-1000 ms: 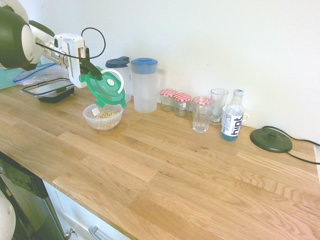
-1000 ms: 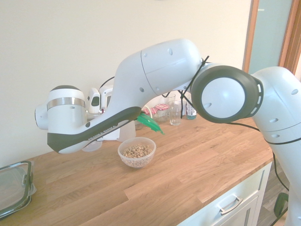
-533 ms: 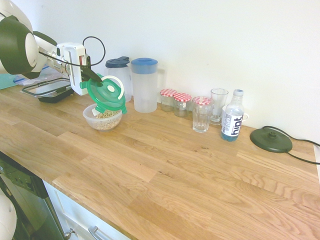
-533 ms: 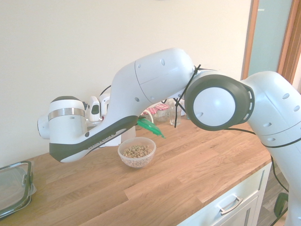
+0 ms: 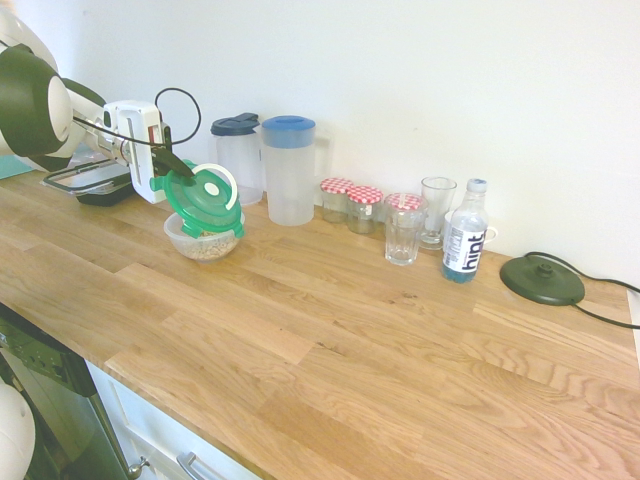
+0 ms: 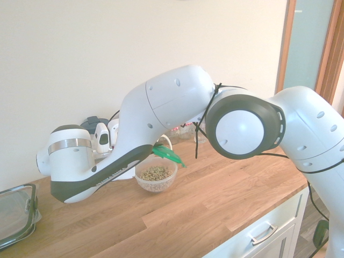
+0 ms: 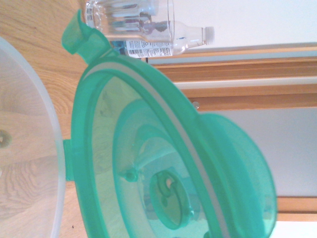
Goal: Cover the lid of food container
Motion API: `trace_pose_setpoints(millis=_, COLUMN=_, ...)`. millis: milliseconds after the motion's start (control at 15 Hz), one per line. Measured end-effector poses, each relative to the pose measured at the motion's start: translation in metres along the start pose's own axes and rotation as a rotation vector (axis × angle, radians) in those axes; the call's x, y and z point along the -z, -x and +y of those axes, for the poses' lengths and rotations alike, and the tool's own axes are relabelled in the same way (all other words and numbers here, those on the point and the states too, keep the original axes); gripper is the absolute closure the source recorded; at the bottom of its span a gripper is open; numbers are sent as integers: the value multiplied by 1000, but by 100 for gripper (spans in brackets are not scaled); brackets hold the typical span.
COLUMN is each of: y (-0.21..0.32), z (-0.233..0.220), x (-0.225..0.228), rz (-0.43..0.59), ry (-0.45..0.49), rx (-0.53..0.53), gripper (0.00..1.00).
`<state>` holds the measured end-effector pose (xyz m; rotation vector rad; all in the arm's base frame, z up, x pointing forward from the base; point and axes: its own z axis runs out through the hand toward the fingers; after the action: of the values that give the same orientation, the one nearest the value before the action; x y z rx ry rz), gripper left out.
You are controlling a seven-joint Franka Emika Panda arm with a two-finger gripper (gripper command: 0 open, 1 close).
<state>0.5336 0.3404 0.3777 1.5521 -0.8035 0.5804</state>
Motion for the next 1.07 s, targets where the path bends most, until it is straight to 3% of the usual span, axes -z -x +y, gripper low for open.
trace_pose_setpoints(millis=467, y=6, z=-9, x=3, rz=6, ry=1, rx=2, gripper=100)
trace_pose_setpoints(millis=533, y=7, z=-10, x=4, rz=7, ry=-1, rx=2, gripper=0)
trace_pose_setpoints(millis=1067, y=21, z=-11, x=15, rz=17, ry=-23, rx=22, gripper=0)
